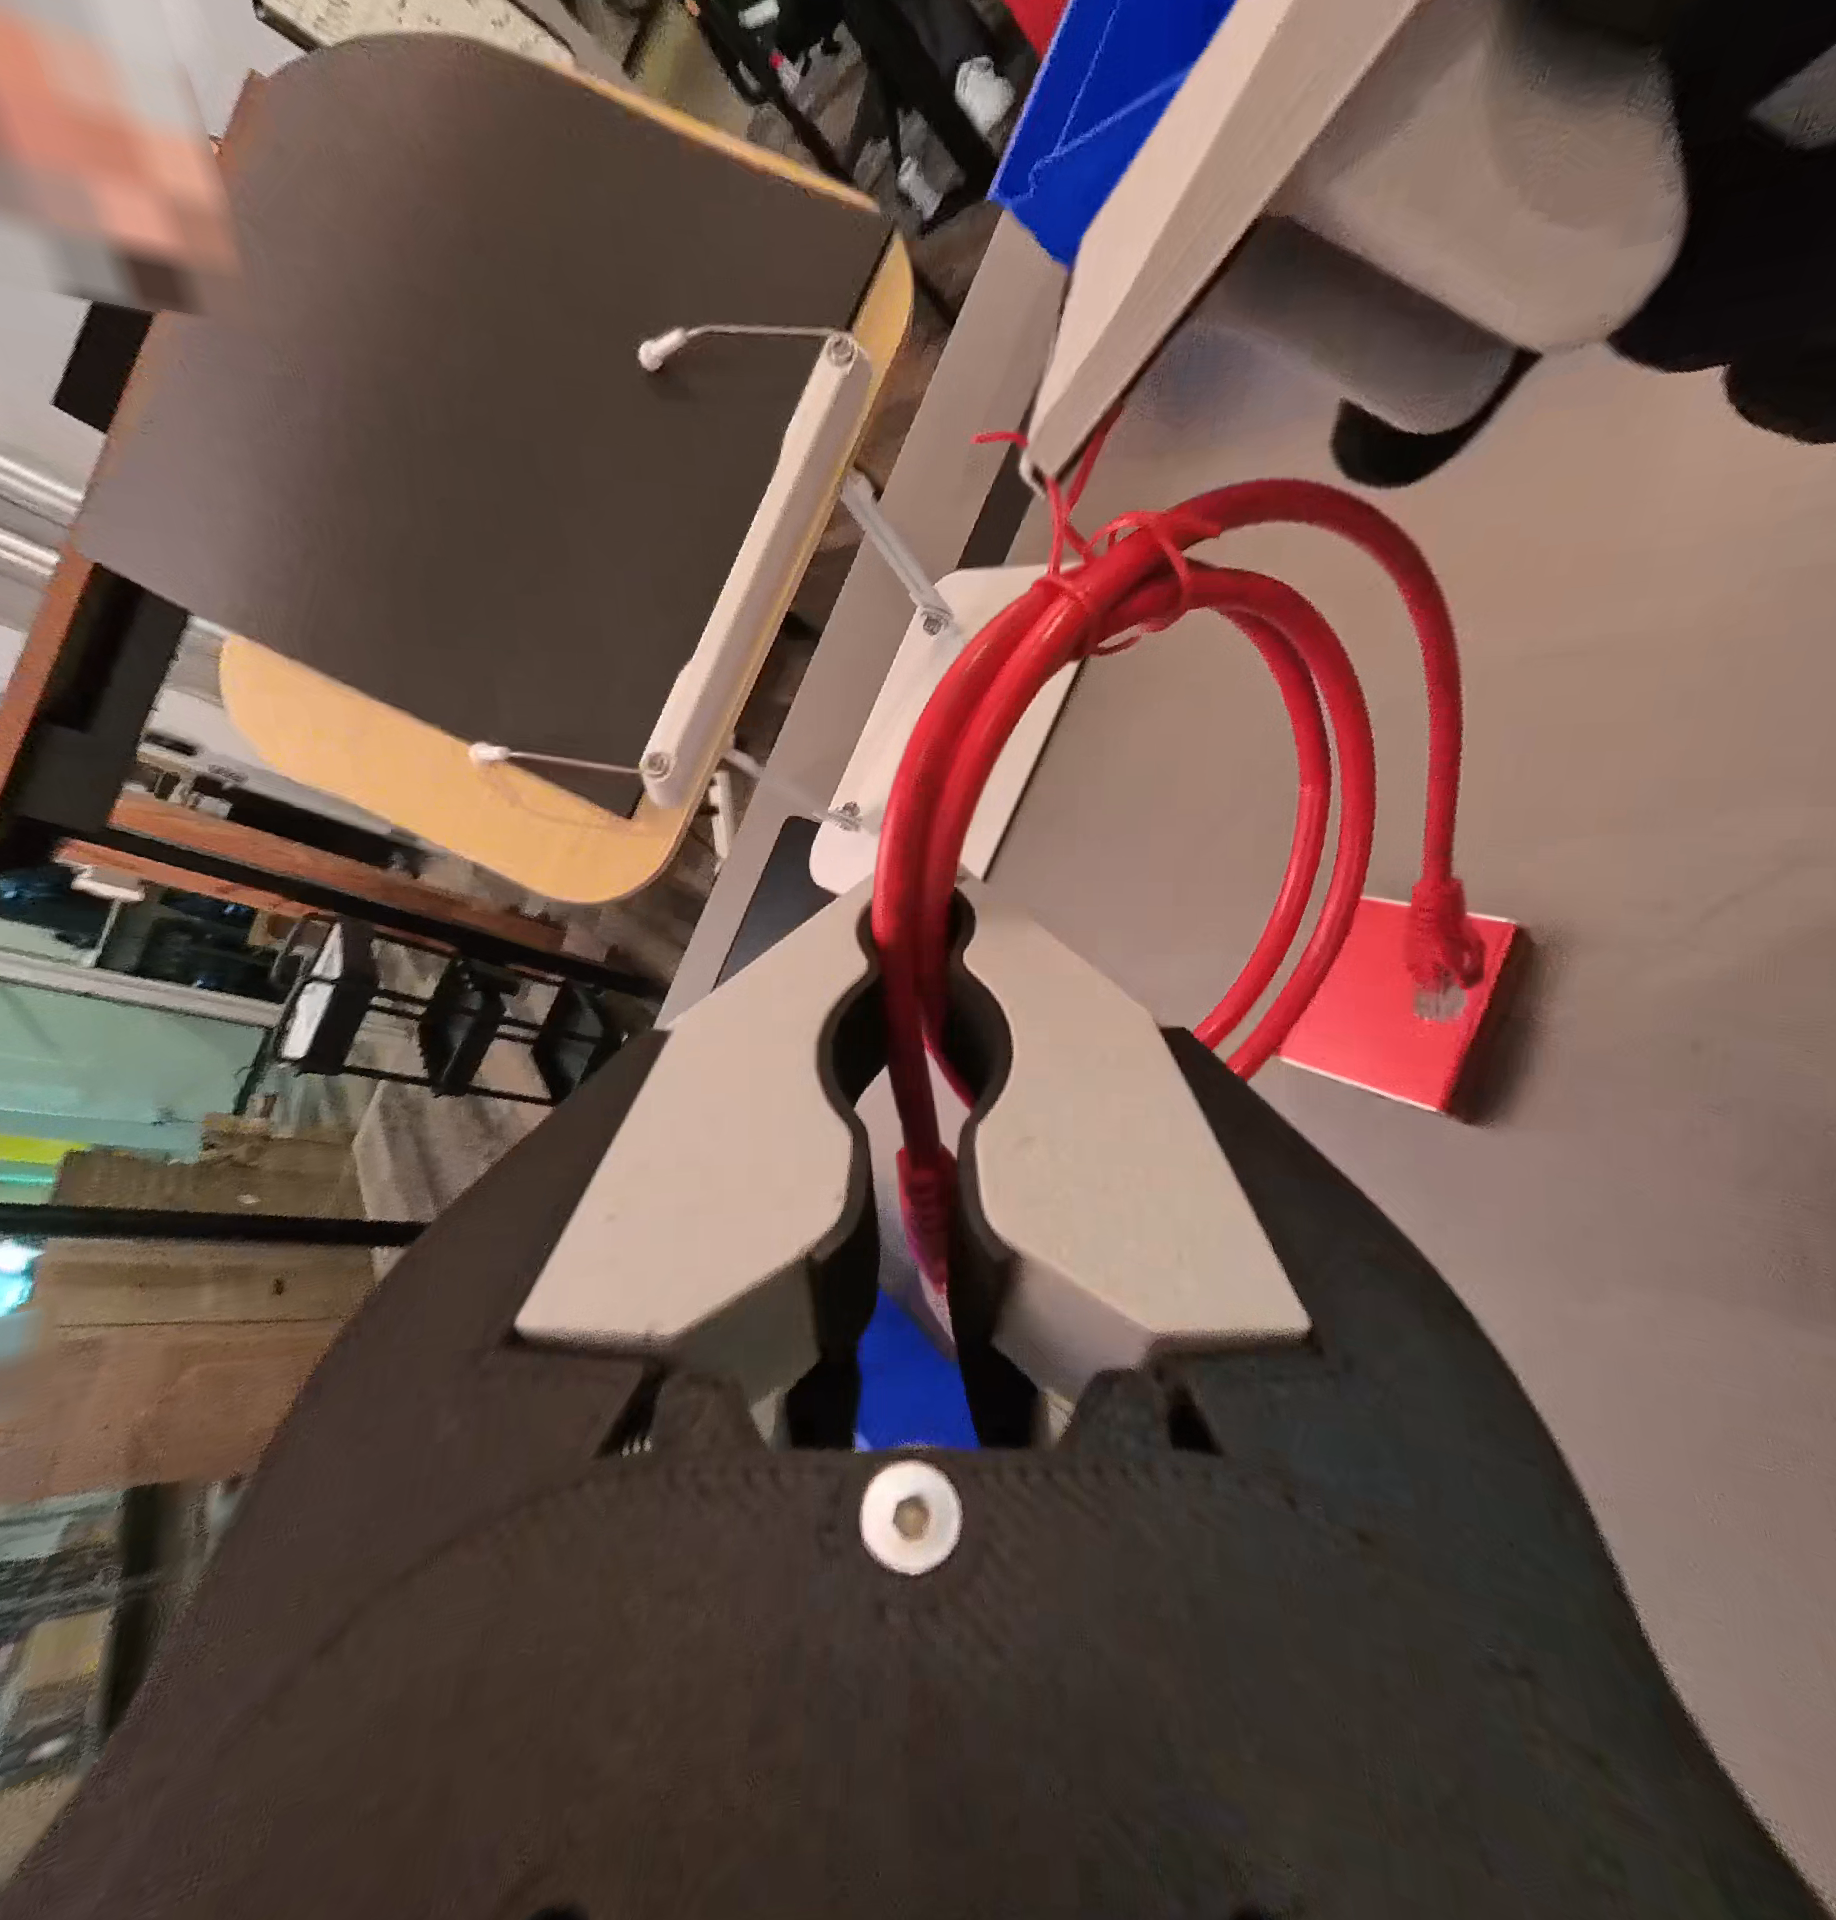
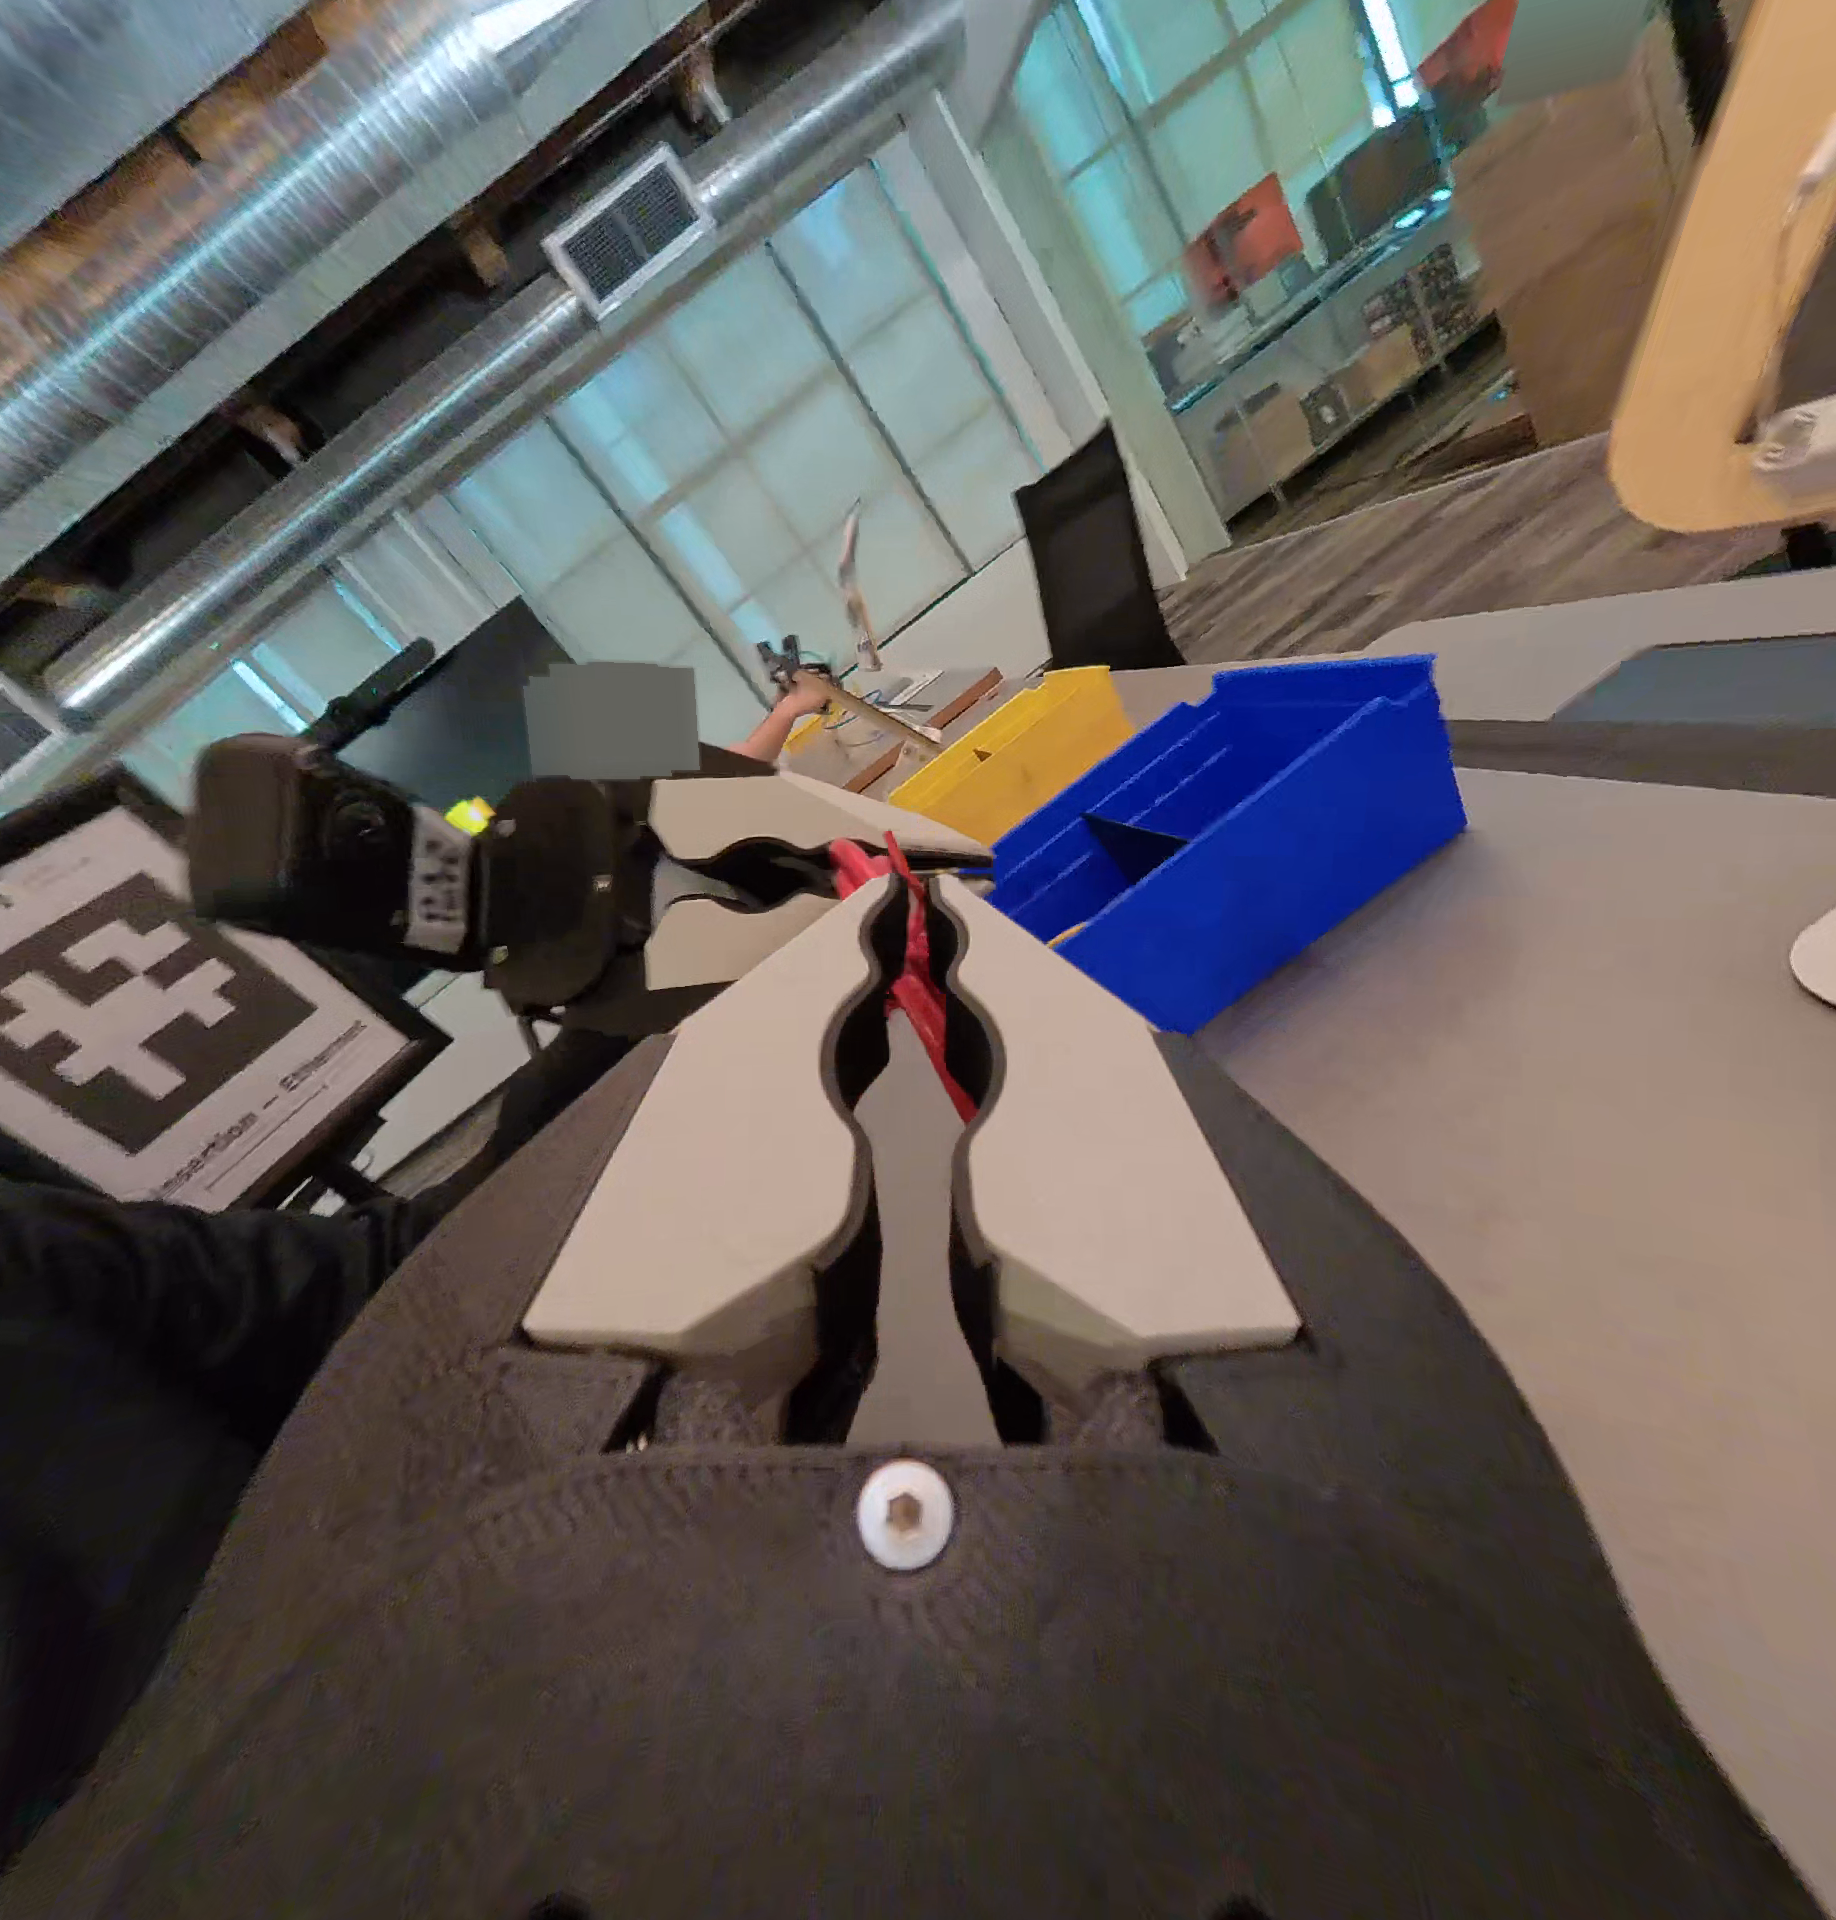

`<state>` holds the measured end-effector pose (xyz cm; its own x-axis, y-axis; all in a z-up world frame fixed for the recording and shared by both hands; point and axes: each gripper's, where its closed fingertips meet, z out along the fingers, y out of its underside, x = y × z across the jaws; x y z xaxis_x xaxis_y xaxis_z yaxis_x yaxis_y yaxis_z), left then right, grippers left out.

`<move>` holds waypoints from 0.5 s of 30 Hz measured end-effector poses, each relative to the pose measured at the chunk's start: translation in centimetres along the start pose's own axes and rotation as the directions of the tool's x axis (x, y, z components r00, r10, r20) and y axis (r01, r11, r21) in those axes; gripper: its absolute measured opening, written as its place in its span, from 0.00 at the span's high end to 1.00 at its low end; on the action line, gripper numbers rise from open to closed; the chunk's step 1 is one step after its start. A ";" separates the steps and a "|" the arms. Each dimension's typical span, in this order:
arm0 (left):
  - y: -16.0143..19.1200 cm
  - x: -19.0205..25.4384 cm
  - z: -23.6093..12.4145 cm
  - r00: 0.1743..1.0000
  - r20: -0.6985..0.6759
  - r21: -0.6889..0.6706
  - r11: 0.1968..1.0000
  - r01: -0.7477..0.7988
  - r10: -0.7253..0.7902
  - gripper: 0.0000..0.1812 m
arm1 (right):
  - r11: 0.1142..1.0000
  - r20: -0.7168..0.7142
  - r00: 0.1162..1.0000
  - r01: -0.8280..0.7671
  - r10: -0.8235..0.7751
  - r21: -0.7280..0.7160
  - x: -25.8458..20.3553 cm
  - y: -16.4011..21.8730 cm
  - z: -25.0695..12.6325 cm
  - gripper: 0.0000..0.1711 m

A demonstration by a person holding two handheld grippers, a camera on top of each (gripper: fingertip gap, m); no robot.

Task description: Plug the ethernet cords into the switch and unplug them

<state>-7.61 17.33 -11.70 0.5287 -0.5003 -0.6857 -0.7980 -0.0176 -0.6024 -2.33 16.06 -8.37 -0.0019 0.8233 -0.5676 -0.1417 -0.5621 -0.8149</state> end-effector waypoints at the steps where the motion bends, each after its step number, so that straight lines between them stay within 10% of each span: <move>1: 0.0 -0.1 -0.1 1.000 -0.005 0.019 1.000 0.009 -0.009 1.00 | 1.000 0.010 1.000 0.022 -0.022 -0.007 -0.3 -0.2 0.0 0.95; 6: -0.2 -0.1 -0.8 0.997 -0.082 0.094 0.995 0.024 -0.016 1.00 | 0.960 0.005 0.975 0.221 -0.223 -0.173 -1.1 0.6 -0.5 0.80; 15: -1.9 0.7 -2.0 0.967 -0.230 0.243 0.956 0.164 -0.107 0.99 | 0.926 0.242 0.963 0.195 -0.119 -0.322 -4.7 5.0 0.5 0.89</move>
<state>-6.31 15.26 -10.26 0.5300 -0.6815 -0.5047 -0.6060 0.1119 -0.7876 -3.52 9.47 -9.72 -0.2250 0.8786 -0.4212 0.1874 -0.3852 -0.9036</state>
